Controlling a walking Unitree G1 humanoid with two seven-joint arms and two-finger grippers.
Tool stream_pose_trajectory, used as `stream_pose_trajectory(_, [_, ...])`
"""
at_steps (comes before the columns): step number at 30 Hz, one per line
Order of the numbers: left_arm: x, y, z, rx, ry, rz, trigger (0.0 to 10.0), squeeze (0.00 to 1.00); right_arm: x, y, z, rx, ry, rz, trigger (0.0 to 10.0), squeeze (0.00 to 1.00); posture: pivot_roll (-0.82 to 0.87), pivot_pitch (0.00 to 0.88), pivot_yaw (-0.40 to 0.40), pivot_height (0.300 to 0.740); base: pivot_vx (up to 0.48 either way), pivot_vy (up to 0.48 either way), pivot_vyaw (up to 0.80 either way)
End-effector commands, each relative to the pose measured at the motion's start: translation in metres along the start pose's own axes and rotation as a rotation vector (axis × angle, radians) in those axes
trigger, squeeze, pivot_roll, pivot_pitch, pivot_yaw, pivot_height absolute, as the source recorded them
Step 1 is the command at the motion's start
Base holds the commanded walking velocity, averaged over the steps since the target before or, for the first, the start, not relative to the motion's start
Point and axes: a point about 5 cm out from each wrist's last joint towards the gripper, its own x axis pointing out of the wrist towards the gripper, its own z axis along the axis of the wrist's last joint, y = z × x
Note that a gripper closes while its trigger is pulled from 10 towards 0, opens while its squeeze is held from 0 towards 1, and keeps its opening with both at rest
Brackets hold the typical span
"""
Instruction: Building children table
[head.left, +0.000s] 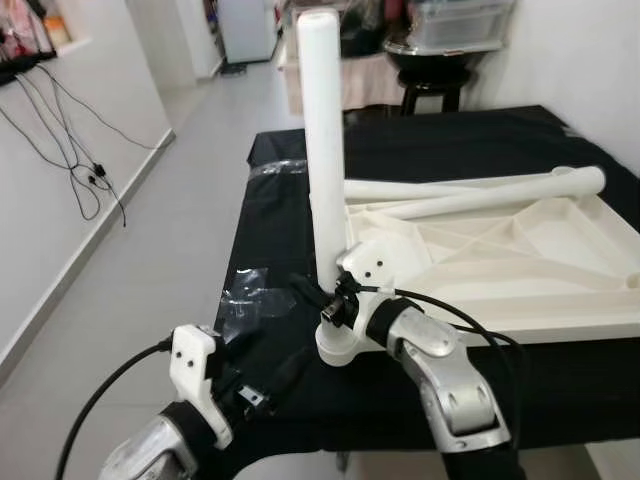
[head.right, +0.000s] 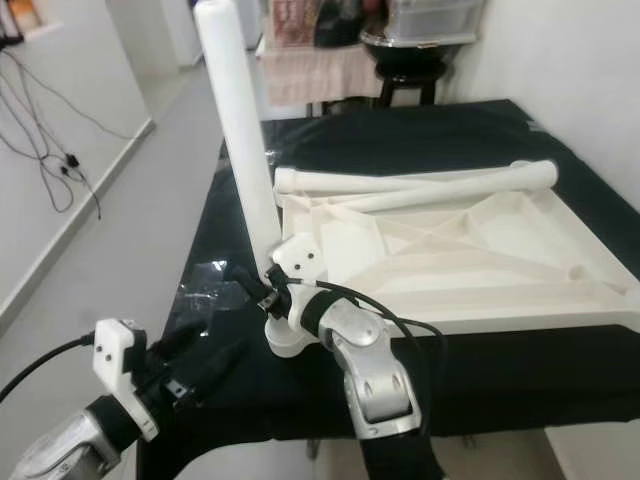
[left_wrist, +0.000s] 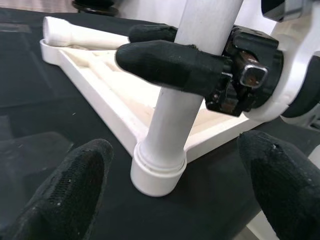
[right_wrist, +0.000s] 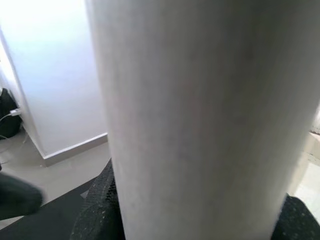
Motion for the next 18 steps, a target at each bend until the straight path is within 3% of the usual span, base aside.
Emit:
stream_pose_trajectory(1, [-0.002,0.002,-0.002,0.002,0.013,0.013,10.0,0.00,0.000,0.010,-0.030,0.052,0.161,0.039,10.0,0.00,-0.03,0.118,0.057,0.740,0.000,0.000,0.00])
stream_pose_trajectory(2, [-0.002,0.003,-0.001,0.005,0.006,0.027,10.0,0.00,0.002,0.013,-0.025,0.070,0.144,0.030,10.0,0.38,-0.02,0.116,0.057,0.740,0.000,0.000,0.00])
stream_pose_trajectory(3, [-0.002,0.003,-0.001,0.005,0.006,0.027,10.0,0.00,0.002,0.013,-0.025,0.070,0.144,0.030,10.0,0.38,-0.02,0.116,0.057,0.740,0.000,0.000,0.00])
stream_pose_trajectory(4, [-0.002,0.003,-0.001,0.008,0.002,0.037,10.0,0.00,0.003,0.015,-0.021,0.084,0.133,0.022,10.0,1.00,-0.02,0.116,0.057,0.740,0.000,0.000,0.00])
stream_pose_trajectory(5, [-0.002,0.003,-0.001,0.008,0.002,0.037,10.0,0.00,0.003,0.015,-0.021,0.084,0.133,0.022,10.0,1.00,-0.02,0.116,0.057,0.740,0.000,0.000,0.00])
stream_pose_trajectory(6, [-0.001,0.003,-0.002,0.006,0.001,0.037,10.0,0.00,0.007,0.014,-0.008,0.124,0.040,0.150,10.0,1.00,-0.02,0.104,0.058,0.740,0.000,0.000,0.00])
stream_pose_trajectory(8, [-0.001,0.003,-0.002,0.003,0.003,0.033,10.0,0.00,0.008,0.011,-0.001,0.130,-0.010,0.216,10.0,1.00,-0.02,0.104,0.058,0.740,0.000,0.000,0.00])
stream_pose_trajectory(11, [0.000,0.002,-0.002,-0.004,0.006,0.023,10.0,0.00,0.006,-0.008,0.016,0.073,-0.111,0.372,10.0,1.00,-0.02,0.101,0.060,0.740,0.000,0.000,0.00])
stream_pose_trajectory(12, [0.000,0.002,-0.002,-0.005,0.006,0.021,10.0,0.00,0.005,-0.012,0.020,0.058,-0.119,0.424,10.0,0.00,-0.02,0.099,0.058,0.740,0.000,0.000,0.00])
stream_pose_trajectory(18, [0.000,0.001,-0.002,-0.006,0.003,0.024,10.0,0.00,0.004,-0.027,0.022,-0.006,-0.092,0.612,10.0,0.00,-0.01,0.099,0.053,0.740,0.000,0.000,0.00])
